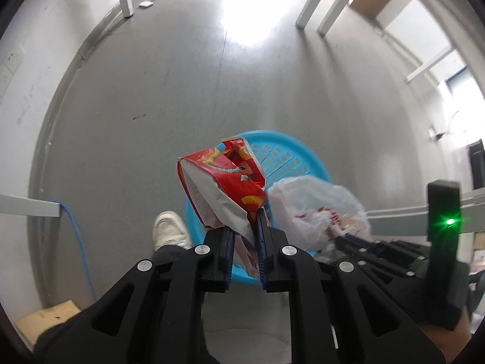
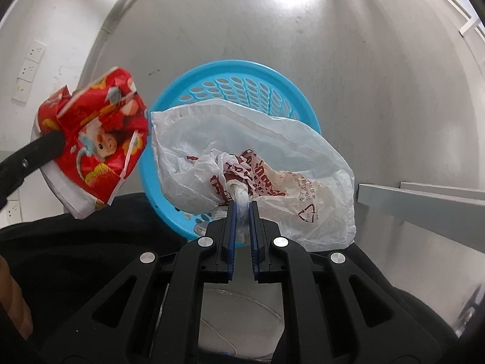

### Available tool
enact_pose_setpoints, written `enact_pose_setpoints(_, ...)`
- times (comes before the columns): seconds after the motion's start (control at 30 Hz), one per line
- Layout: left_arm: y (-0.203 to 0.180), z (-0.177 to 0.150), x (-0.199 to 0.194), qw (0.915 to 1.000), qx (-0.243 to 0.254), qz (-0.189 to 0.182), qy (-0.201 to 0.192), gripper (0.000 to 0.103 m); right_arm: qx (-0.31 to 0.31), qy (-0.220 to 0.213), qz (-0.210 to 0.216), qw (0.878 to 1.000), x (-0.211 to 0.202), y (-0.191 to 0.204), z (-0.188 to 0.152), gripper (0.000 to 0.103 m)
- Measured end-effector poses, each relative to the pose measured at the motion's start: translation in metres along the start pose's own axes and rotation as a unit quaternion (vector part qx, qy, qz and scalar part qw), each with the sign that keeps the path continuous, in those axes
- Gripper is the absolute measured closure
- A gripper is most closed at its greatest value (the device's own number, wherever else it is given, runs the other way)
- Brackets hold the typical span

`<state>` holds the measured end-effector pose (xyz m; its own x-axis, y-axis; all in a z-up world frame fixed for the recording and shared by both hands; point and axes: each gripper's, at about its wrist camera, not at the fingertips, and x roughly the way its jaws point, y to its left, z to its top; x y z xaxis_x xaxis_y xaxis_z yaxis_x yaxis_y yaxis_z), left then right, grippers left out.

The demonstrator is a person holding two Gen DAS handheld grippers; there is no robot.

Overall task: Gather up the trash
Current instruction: 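Carry the red wrapper and white bag down over the blue wastebasket, then open the left tool and right tool to drop wrapper and bag into the basket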

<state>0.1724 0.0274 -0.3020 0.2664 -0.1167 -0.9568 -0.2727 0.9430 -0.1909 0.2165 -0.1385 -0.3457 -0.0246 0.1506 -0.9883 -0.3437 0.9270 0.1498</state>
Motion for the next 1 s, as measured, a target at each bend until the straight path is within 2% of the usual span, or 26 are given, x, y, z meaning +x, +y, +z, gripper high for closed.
enact_pose_setpoints(0.07,-0.003,0.003,0.006,0.9999,0.001,-0.006,0.014,0.091,0.002,0.006,-0.001,1.0,0.004,0.0,0.002,0.095)
enact_pose_setpoints(0.37,-0.002,0.011,0.011,0.9996,0.003,-0.011,0.025,0.091,0.017,0.011,0.009,1.0,0.014,0.001,0.009,0.094)
enact_pose_setpoints(0.6,-0.009,0.011,0.015,0.9995,0.01,0.007,0.03,0.09,0.037,0.013,0.018,0.999,0.014,-0.002,0.011,0.092)
enact_pose_setpoints(0.63,-0.011,0.012,0.015,0.9995,0.011,0.009,0.028,0.089,0.04,0.012,0.018,0.999,0.014,-0.003,0.011,0.088)
enact_pose_setpoints(0.7,-0.011,0.012,0.012,0.9998,0.007,0.001,0.02,0.079,0.048,0.008,0.029,0.998,0.012,-0.007,0.013,0.077)
enact_pose_setpoints(0.73,-0.01,0.013,0.01,0.9999,0.002,-0.005,0.016,0.072,0.05,0.006,0.033,0.998,0.012,-0.007,0.013,0.069)
enact_pose_setpoints(0.77,-0.009,0.013,0.008,0.9999,-0.002,-0.008,0.012,0.07,0.05,0.005,0.034,0.998,0.011,-0.006,0.013,0.066)
enact_pose_setpoints(1.0,-0.004,0.011,0.005,0.9998,-0.017,0.001,0.006,0.07,0.058,0.003,0.033,0.998,0.008,-0.008,0.011,0.066)
